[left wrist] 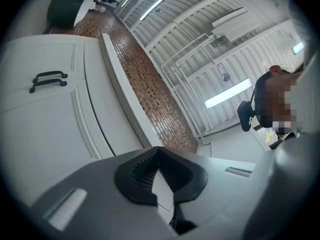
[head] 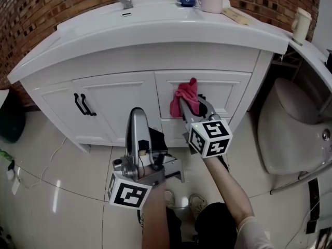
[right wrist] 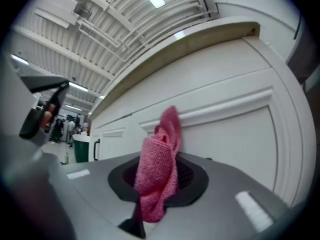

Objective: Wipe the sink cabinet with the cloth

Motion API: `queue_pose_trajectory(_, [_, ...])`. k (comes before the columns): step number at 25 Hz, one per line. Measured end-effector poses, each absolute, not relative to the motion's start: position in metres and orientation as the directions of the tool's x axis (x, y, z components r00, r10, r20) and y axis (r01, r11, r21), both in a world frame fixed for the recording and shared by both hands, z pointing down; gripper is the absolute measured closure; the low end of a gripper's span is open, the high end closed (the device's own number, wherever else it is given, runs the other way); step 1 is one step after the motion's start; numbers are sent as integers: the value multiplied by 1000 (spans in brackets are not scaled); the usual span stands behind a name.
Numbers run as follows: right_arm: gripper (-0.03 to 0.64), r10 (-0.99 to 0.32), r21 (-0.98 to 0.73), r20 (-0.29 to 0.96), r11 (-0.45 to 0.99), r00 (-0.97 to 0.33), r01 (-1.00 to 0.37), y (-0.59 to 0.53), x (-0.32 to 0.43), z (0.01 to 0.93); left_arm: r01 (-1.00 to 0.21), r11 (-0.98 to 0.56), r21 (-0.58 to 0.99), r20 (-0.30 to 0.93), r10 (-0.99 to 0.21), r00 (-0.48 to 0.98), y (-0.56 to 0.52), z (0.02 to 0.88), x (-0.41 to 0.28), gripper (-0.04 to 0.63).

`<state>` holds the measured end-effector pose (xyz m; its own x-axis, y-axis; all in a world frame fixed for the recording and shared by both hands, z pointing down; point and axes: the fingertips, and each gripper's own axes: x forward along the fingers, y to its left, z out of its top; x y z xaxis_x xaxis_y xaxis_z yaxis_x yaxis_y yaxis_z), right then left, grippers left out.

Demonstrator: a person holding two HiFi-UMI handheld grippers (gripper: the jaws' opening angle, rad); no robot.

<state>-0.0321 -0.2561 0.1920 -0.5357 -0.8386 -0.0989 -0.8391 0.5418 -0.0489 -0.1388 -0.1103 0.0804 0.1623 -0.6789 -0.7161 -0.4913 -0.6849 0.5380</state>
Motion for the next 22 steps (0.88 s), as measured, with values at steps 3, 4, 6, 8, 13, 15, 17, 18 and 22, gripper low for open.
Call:
queue_pose_trajectory(3, [561, -862, -44, -138, 498, -488, -866, -246, 6, 187, -492, -684, 539, -712, -682, 167, -111, 82, -135, 594])
queue_pose_trajectory(4, [561, -873, -71, -150, 478, -465, -875, -245, 22, 187, -491, -684, 540, -710, -683, 171, -112, 82, -133, 594])
queue_pose_trajectory(6, [556, -911, -145, -156, 403, -381, -904, -247, 62, 190, -488, -685, 541, -705, -686, 181, -113, 84, -127, 594])
queue_pose_trajectory(8, [557, -954, -178, -131, 289, -268, -941, -252, 111, 199, -486, -685, 542, -700, -689, 190, -114, 85, -123, 594])
queue_pose_trajectory(13, [549, -972, -80, -104, 219, -210, -973, -252, 164, 214, -490, -684, 541, -698, -690, 193, -116, 85, -117, 594])
queue_pose_trajectory(15, [549, -980, -66, -97, 180, -173, -981, -251, 175, 217, -489, -680, 546, -695, -694, 189, -117, 86, -116, 594])
queue_pose_trajectory(17, [551, -986, -70, -91, 144, -137, -987, -248, 185, 218, -486, -679, 550, -693, -696, 188, -118, 86, -113, 594])
queue_pose_trajectory(18, [551, -987, -70, -94, 138, -131, -988, -245, 185, 217, -486, -680, 550, -693, -696, 189, -118, 85, -113, 594])
queue_pose_trajectory(22, [552, -943, 15, -151, 299, -298, -954, -220, 115, 203, -484, -677, 554, -699, -694, 171, -118, 83, -115, 594])
